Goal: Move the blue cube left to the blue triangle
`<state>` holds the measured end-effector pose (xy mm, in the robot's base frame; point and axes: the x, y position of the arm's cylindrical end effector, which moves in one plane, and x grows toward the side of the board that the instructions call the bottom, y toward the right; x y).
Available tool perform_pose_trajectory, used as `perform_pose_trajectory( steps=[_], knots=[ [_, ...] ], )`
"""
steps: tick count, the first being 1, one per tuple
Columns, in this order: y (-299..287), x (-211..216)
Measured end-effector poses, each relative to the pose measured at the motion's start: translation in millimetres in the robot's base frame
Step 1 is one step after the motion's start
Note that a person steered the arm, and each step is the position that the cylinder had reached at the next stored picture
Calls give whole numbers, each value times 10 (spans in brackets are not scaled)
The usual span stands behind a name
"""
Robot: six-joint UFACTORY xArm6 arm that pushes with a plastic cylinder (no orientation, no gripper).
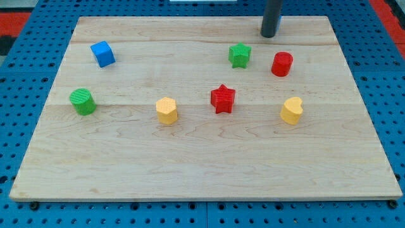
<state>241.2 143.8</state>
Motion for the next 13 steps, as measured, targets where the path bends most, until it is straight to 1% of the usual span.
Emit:
perform_pose_trajectory(
  steps=[1,2,3,4,5,6,7,8,9,10,11,12,13],
  knots=[
    [49,-114],
    [-556,106],
    [-1674,104],
    [-2874,-57],
    [-4078,138],
    [-4473,583],
    [-4198,848],
    [-3296,739],
    [-2437,316],
    [-1865,75],
    [-2148,195],
    [-2638,82],
    [-2049,-110]
  ],
)
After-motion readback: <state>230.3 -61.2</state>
